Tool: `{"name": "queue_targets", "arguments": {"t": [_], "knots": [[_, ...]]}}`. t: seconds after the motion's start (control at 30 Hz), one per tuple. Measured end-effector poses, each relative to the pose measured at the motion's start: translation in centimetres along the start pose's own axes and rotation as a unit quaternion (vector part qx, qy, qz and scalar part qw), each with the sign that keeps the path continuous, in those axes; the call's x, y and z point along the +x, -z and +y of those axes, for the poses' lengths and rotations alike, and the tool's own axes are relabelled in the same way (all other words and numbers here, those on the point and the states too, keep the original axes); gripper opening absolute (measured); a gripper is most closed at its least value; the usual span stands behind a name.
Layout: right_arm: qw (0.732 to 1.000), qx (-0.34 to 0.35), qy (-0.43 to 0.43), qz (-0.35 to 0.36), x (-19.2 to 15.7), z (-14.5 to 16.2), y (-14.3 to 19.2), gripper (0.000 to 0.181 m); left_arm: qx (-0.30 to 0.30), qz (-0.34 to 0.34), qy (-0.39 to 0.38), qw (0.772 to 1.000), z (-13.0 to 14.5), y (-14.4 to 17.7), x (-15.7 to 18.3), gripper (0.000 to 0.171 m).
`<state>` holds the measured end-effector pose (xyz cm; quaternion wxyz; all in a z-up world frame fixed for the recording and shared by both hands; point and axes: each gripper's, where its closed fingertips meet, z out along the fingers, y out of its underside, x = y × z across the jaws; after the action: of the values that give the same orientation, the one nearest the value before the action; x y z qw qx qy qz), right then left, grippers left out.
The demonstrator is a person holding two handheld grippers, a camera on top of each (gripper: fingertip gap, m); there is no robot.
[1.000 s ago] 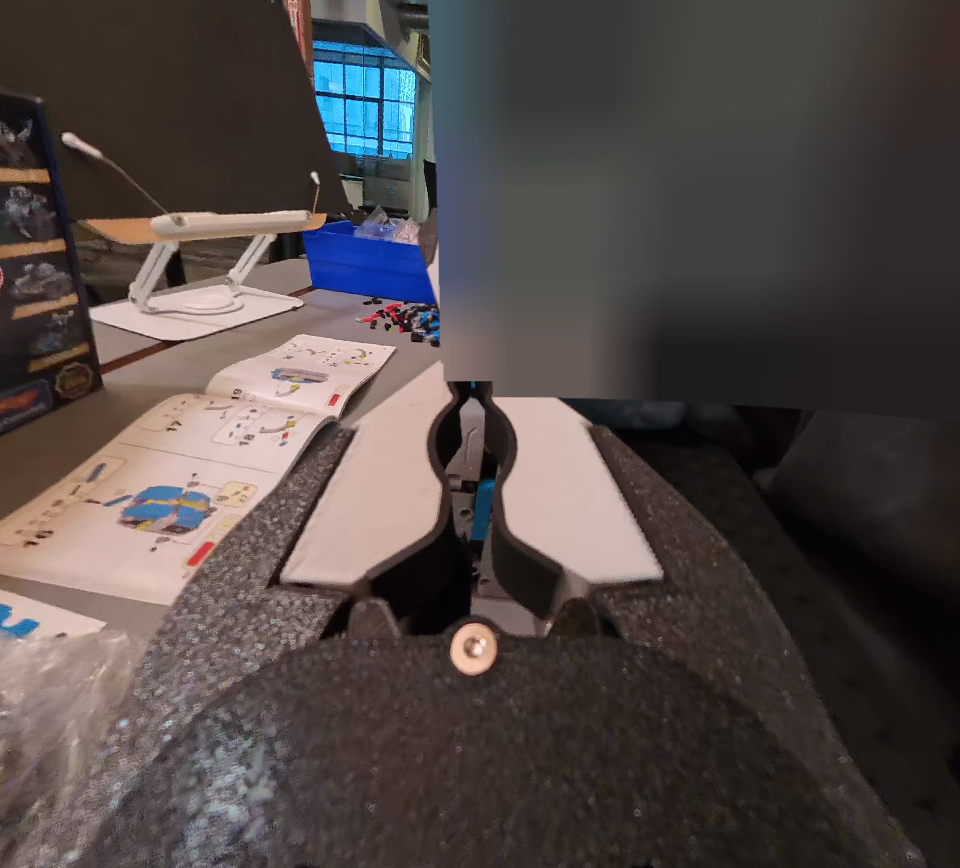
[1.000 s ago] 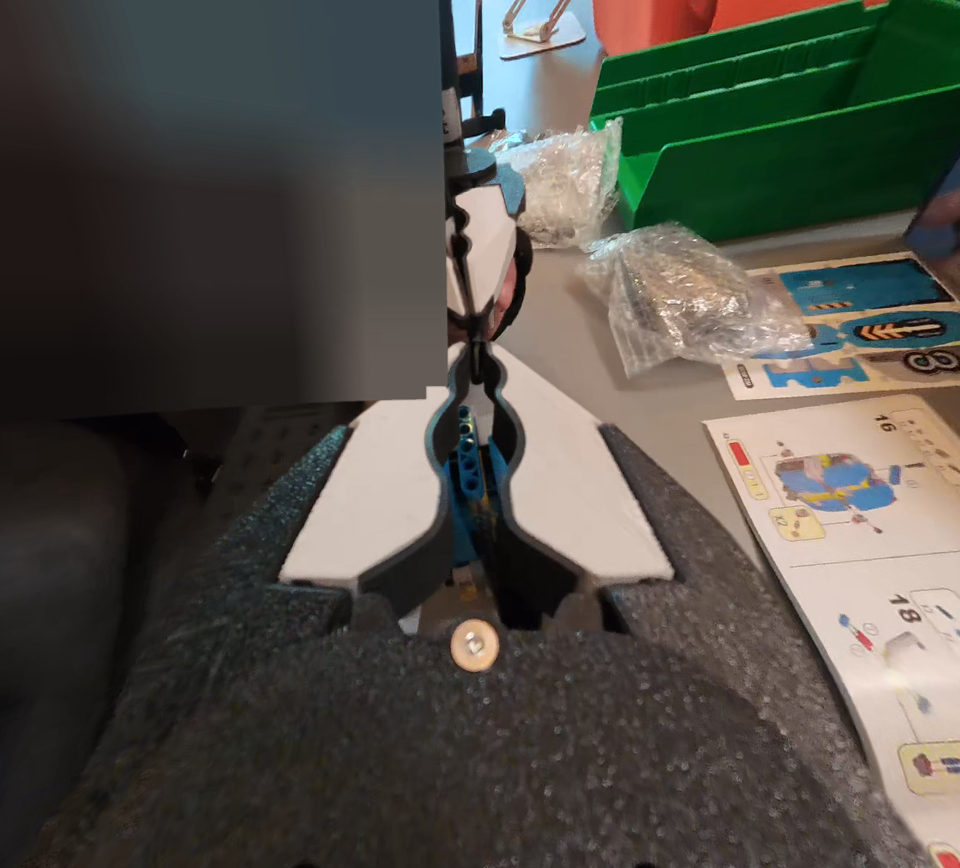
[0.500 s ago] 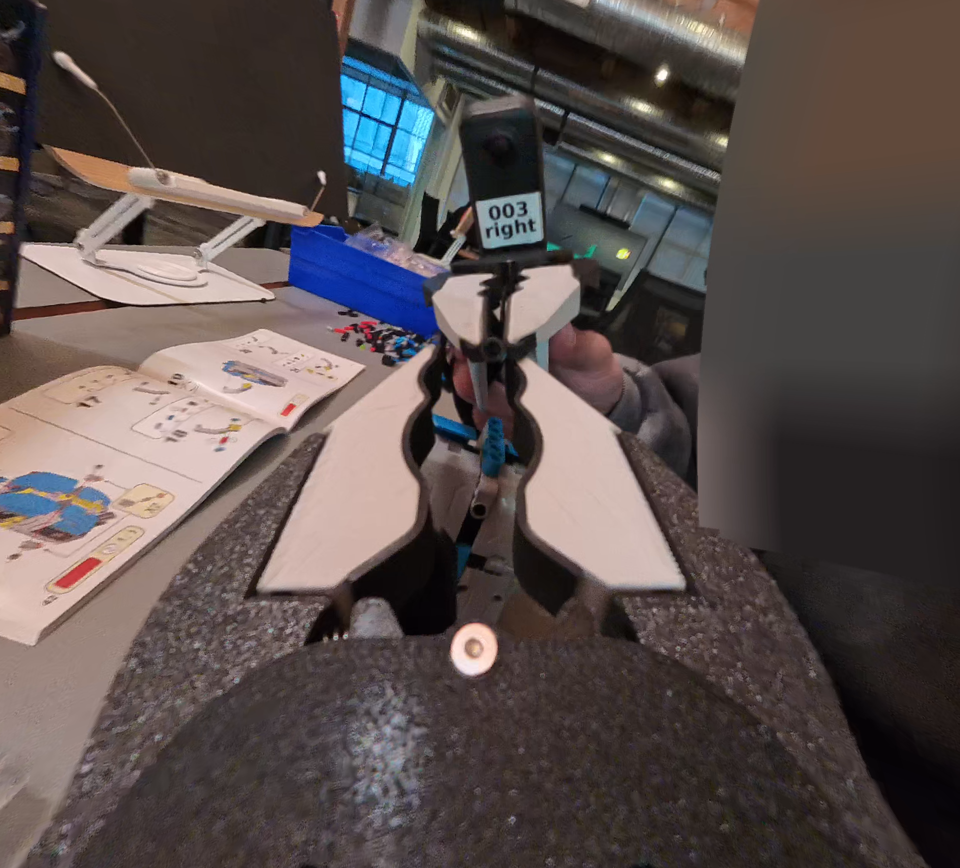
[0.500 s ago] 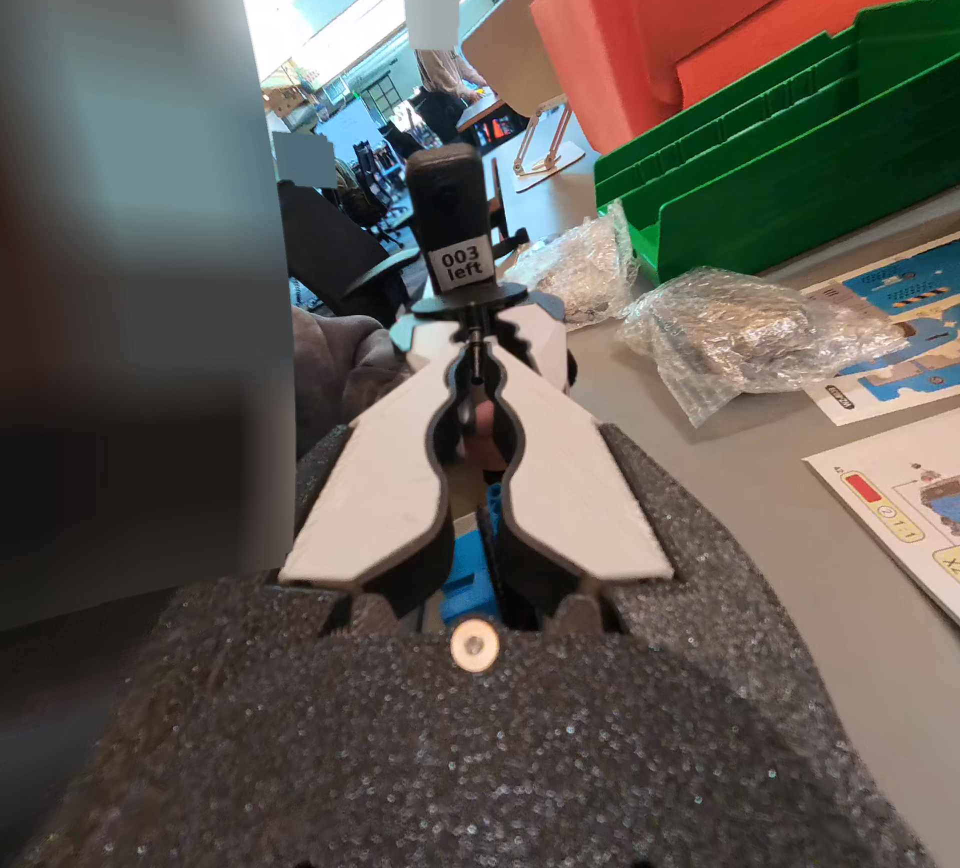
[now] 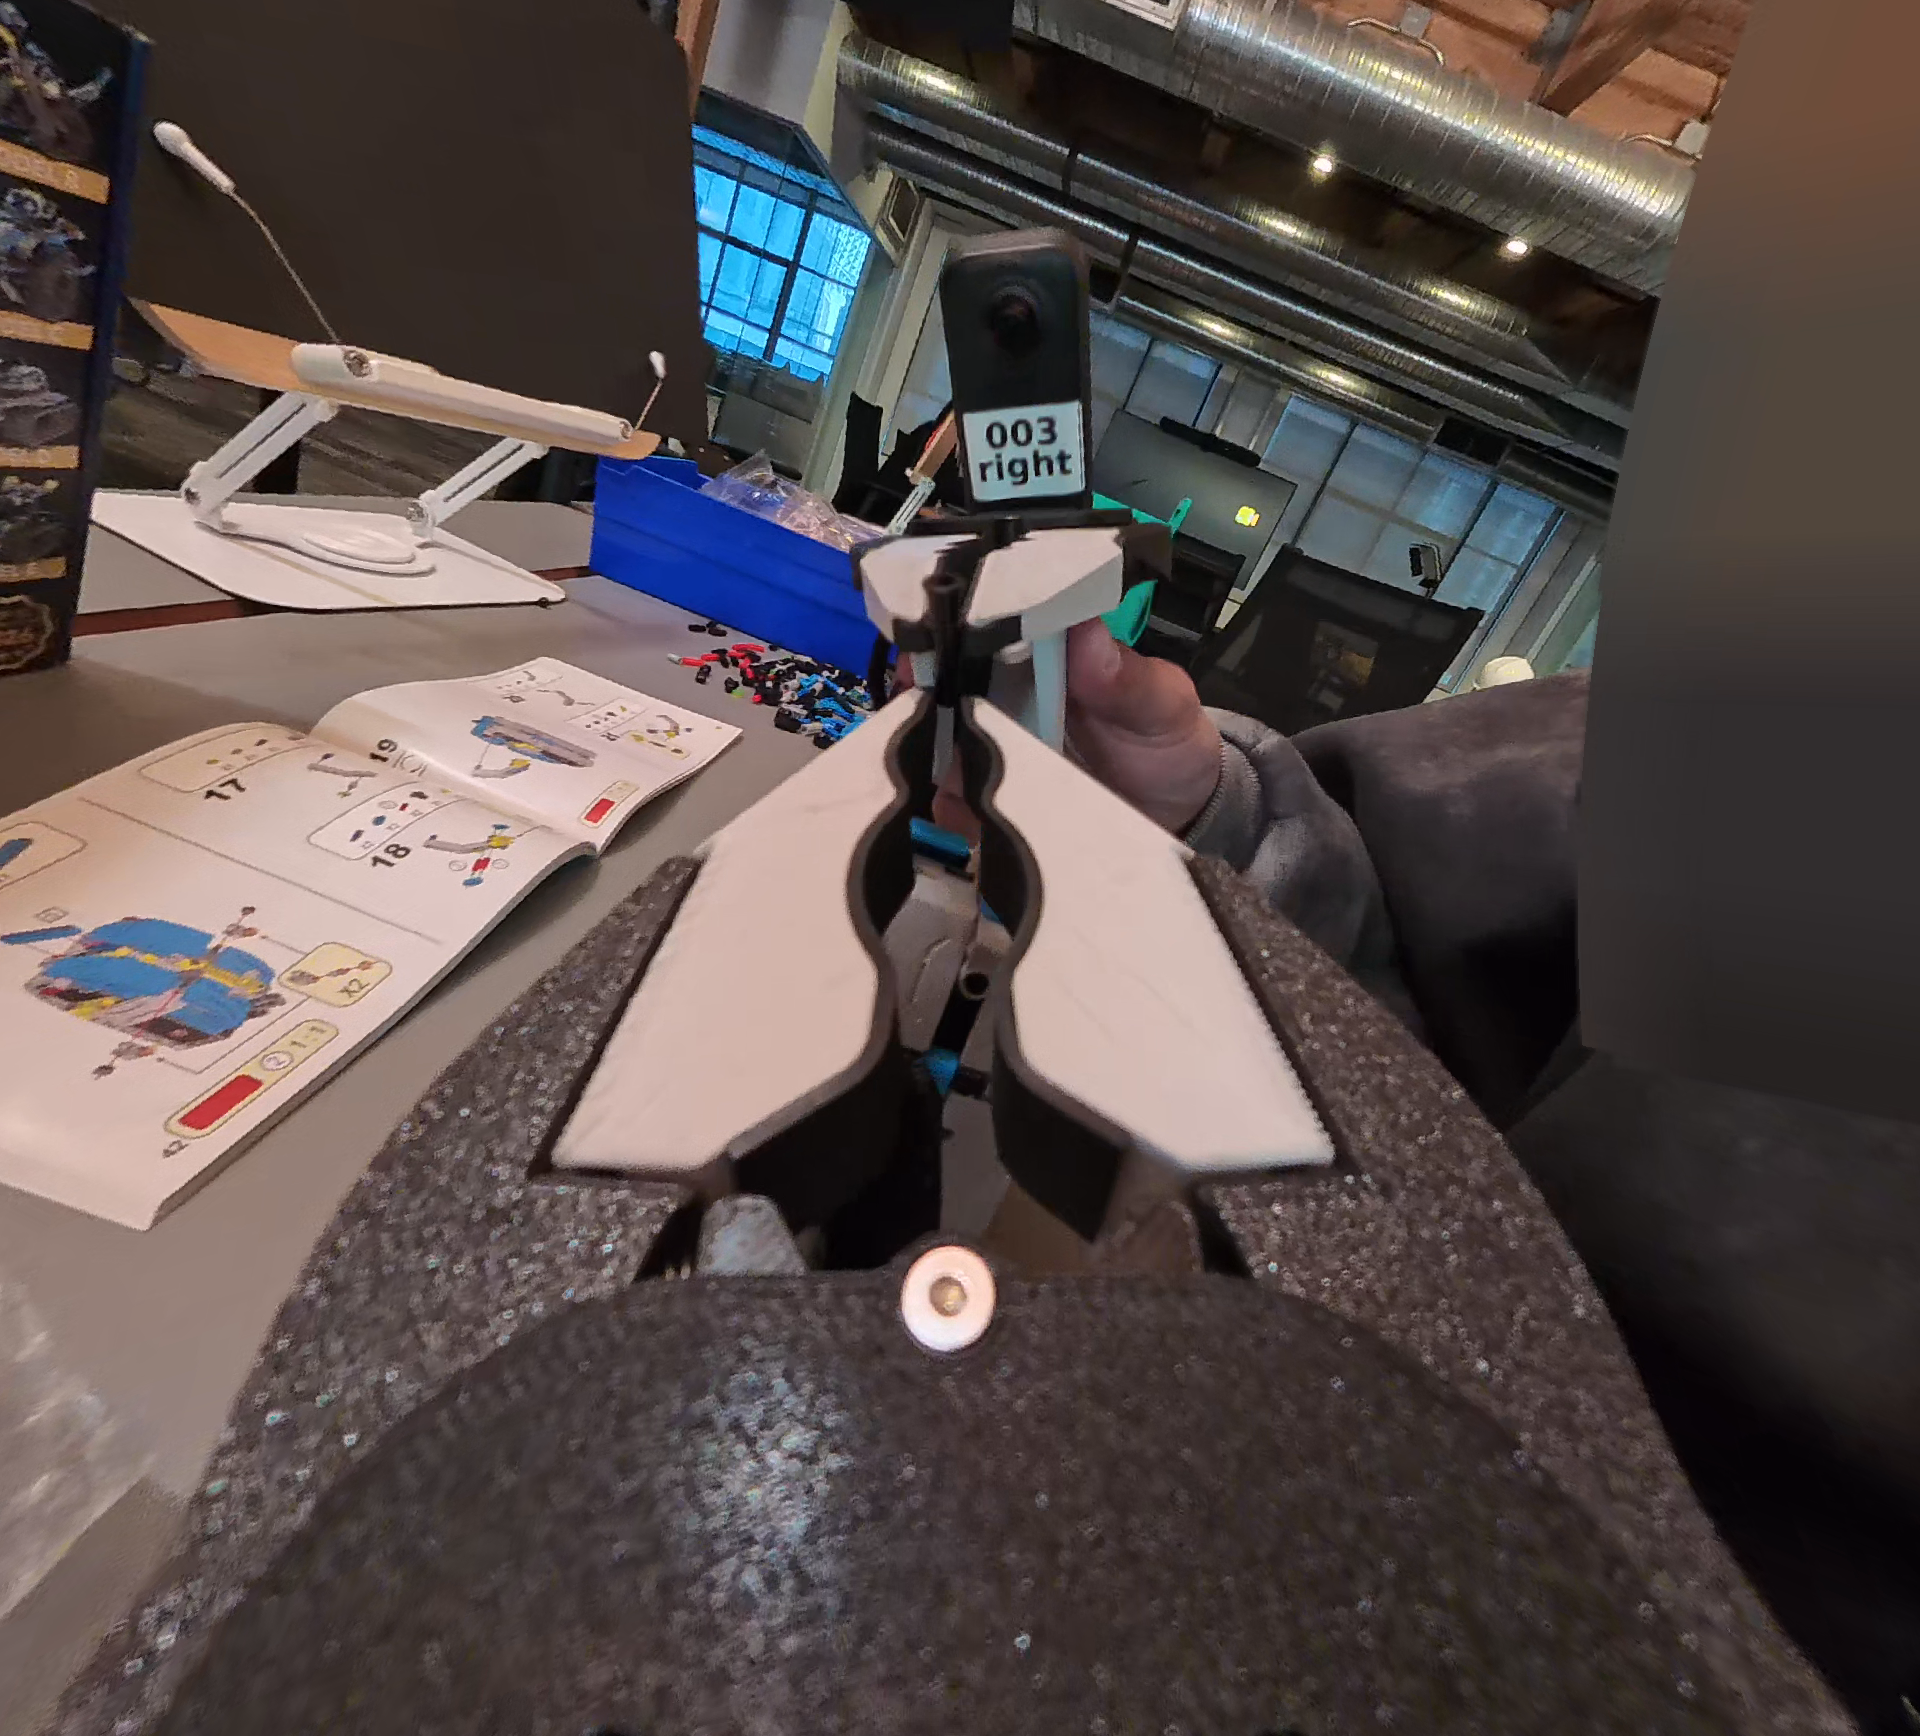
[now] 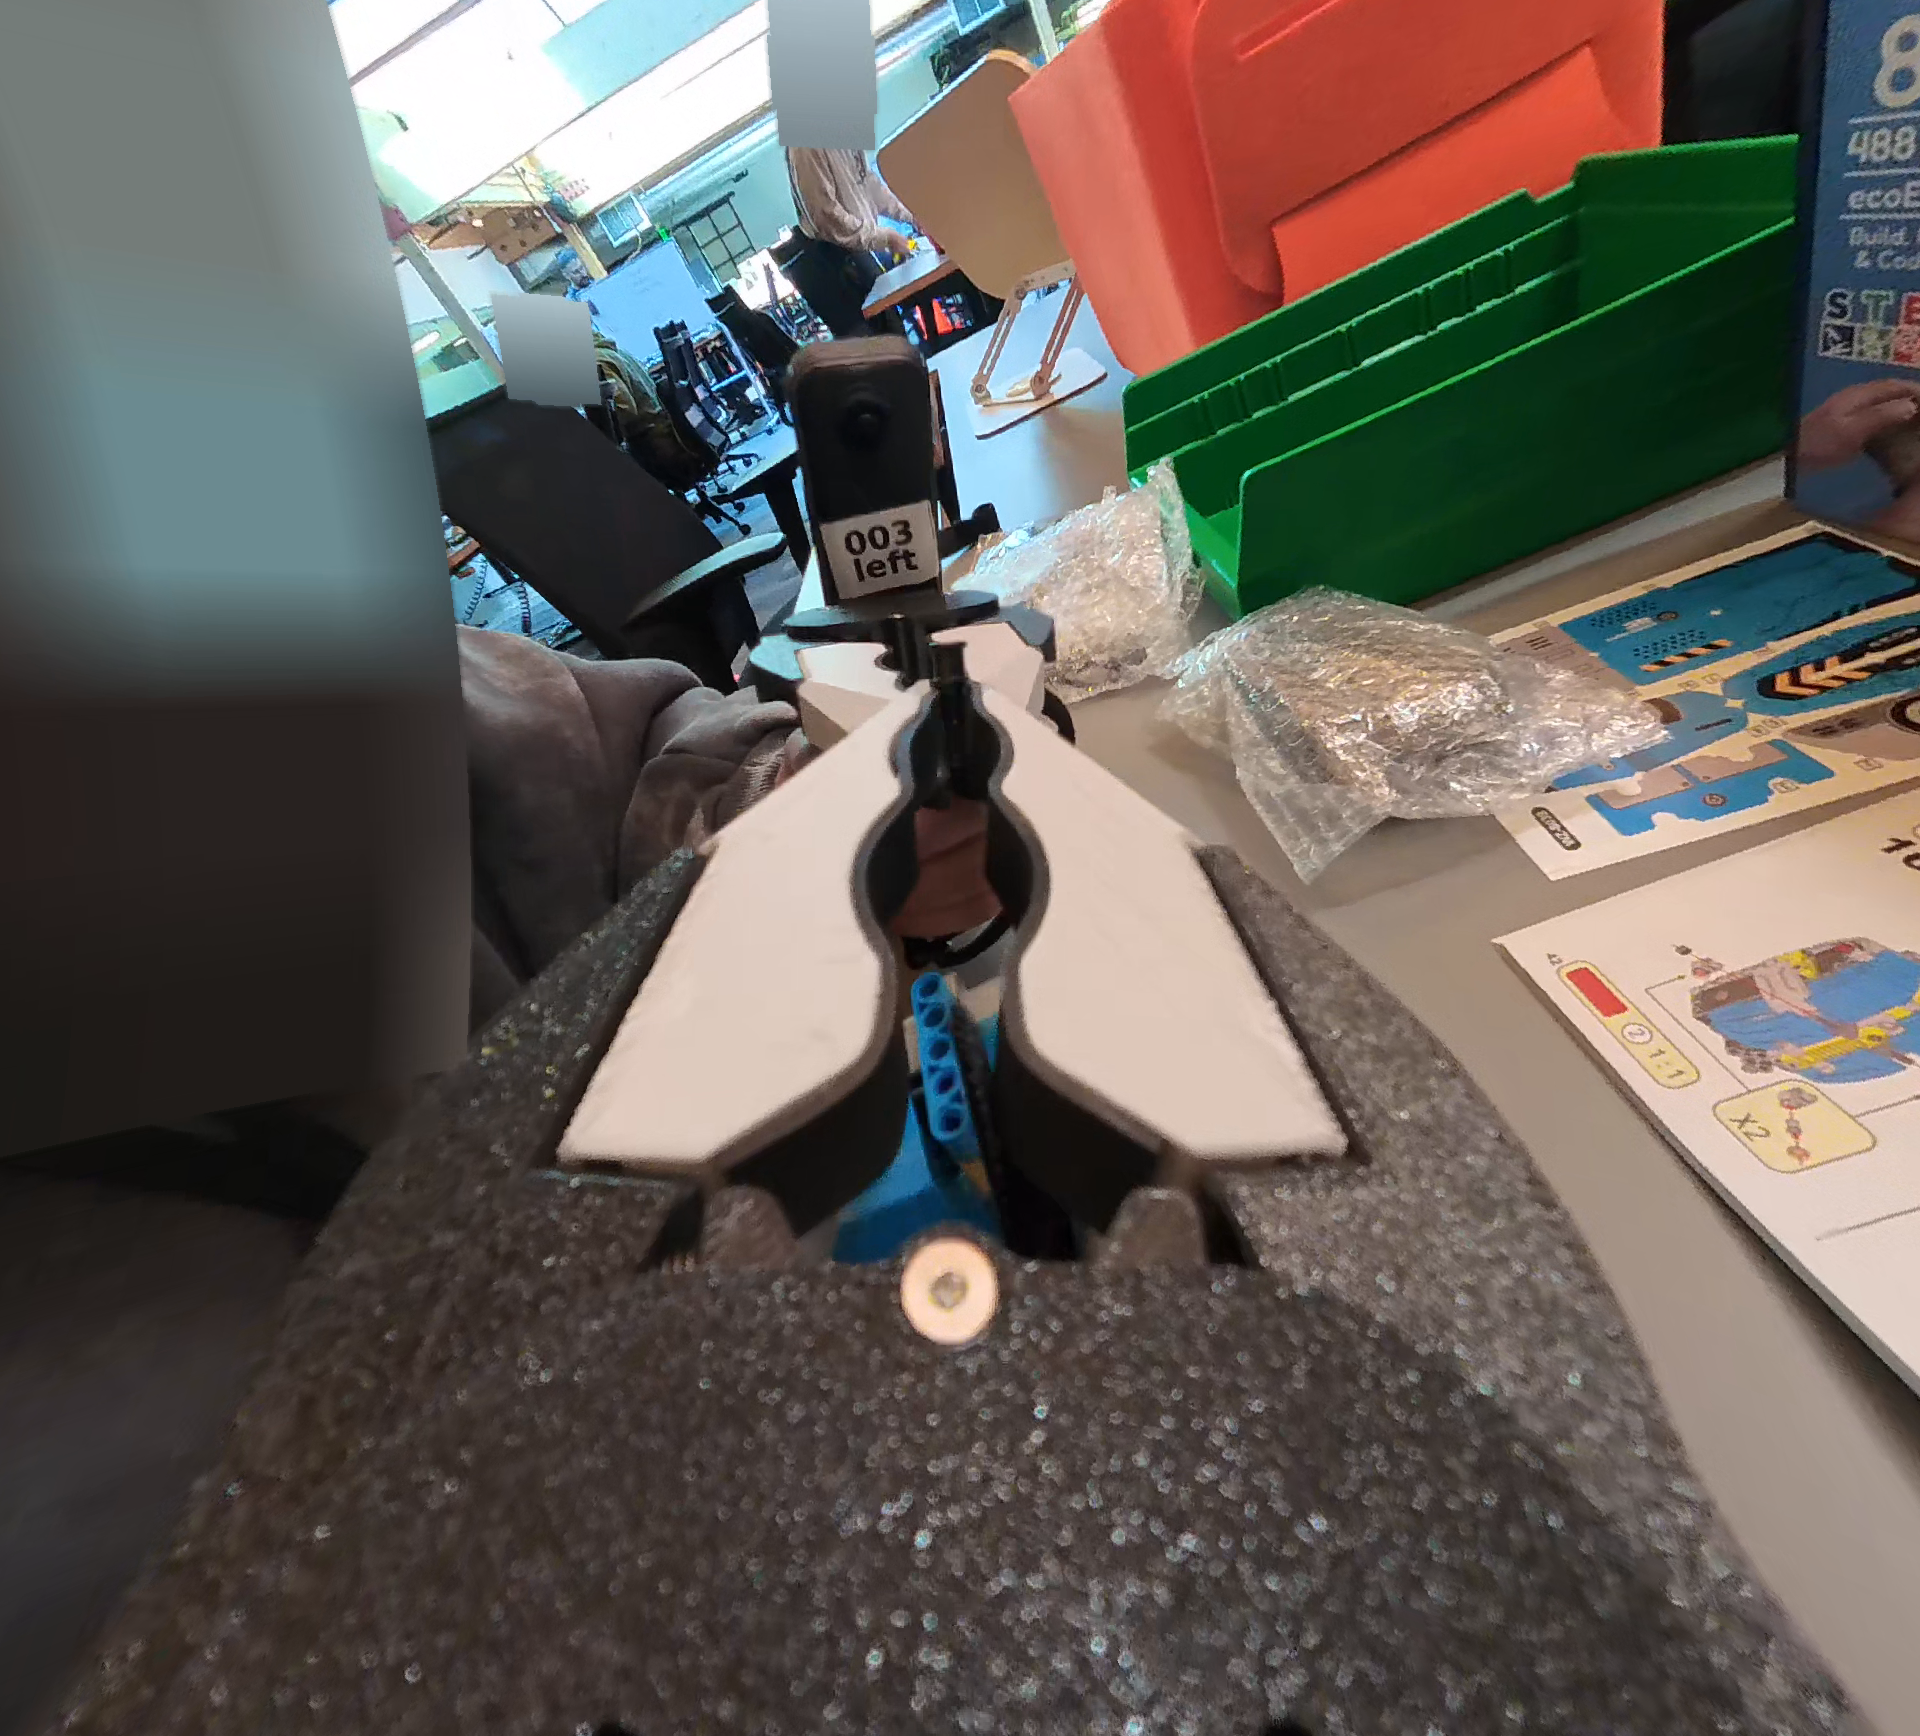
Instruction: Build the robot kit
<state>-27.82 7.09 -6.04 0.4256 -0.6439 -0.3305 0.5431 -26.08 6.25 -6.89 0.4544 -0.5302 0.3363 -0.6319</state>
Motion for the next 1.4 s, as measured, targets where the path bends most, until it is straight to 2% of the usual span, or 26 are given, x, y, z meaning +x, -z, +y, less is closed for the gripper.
{"name": "queue_targets", "arguments": {"t": [0.13,0.2,0.3,0.4,0.47,0.53,0.63,0.67,0.73,0.77,0.83,0.9,1.0,1.07,1.13,1.2,1.27,1.4], "knots": [[1.000,0.003,-0.011,0.001,0.6,-0.1,0.6,0.000,0.041,-0.019,0.005,0.999,-1.7,1.2,-1.1,0.003],[1.000,0.006,-0.020,-0.005,0.7,-0.1,0.6,0.000,0.032,-0.020,0.008,0.999,-1.5,1.4,-1.4,0.003],[1.000,-0.007,-0.026,-0.010,0.8,0.4,0.4,0.000,0.020,-0.028,-0.028,0.999,-1.4,1.8,-1.4,0.002],[1.000,-0.020,0.009,-0.002,0.7,0.3,0.5,0.005,-0.026,-0.050,-0.082,0.995,-0.2,1.6,-1.7,0.000],[0.997,-0.053,0.052,0.028,1.2,0.7,0.4,0.022,-0.063,-0.065,-0.140,0.986,0.9,1.4,-1.7,0.000],[0.987,-0.107,0.091,0.071,2.4,1.5,0.7,0.023,-0.092,-0.077,-0.181,0.976,1.8,1.3,-1.7,0.000],[0.962,-0.196,0.146,0.125,4.5,2.3,3.0,0.016,-0.157,-0.119,-0.231,0.953,3.1,2.1,-3.5,0.000],[0.959,-0.211,0.145,0.119,4.8,2.3,3.6,0.019,-0.182,-0.136,-0.245,0.943,3.4,2.9,-4.5,0.000],[0.944,-0.251,0.141,0.159,7.2,2.2,5.4,0.025,-0.216,-0.177,-0.240,0.930,3.5,4.3,-7.0,0.000],[0.930,-0.277,0.150,0.190,9.1,2.4,6.8,0.029,-0.210,-0.207,-0.236,0.926,3.1,4.9,-8.2,0.000],[0.903,-0.328,0.144,0.237,12.5,3.7,10.6,0.030,-0.209,-0.215,-0.211,0.930,3.4,5.2,-9.1,0.000],[0.906,-0.339,0.081,0.241,13.5,5.5,13.3,0.035,-0.230,-0.218,-0.196,0.928,4.6,5.3,-9.7,0.001],[0.920,-0.314,0.026,0.231,12.3,8.5,15.2,0.037,-0.256,-0.235,-0.215,0.913,5.5,5.3,-10.4,0.002],[0.919,-0.324,0.023,0.224,10.3,10.9,16.0,0.036,-0.259,-0.242,-0.229,0.906,5.5,5.3,-10.6,0.002],[0.928,-0.314,0.022,0.200,8.1,12.4,16.1,0.034,-0.258,-0.241,-0.238,0.905,5.5,5.2,-10.6,0.002],[0.929,-0.325,0.044,0.170,6.8,14.1,16.0,0.036,-0.262,-0.241,-0.240,0.903,5.7,5.1,-10.6,0.002],[0.920,-0.344,0.085,0.166,7.0,15.6,16.3,0.036,-0.265,-0.239,-0.243,0.902,5.8,5.1,-10.5,0.002],[0.922,-0.349,0.124,0.117,5.8,16.8,15.1,0.031,-0.257,-0.245,-0.246,0.902,5.5,5.1,-10.5,0.002]]}}
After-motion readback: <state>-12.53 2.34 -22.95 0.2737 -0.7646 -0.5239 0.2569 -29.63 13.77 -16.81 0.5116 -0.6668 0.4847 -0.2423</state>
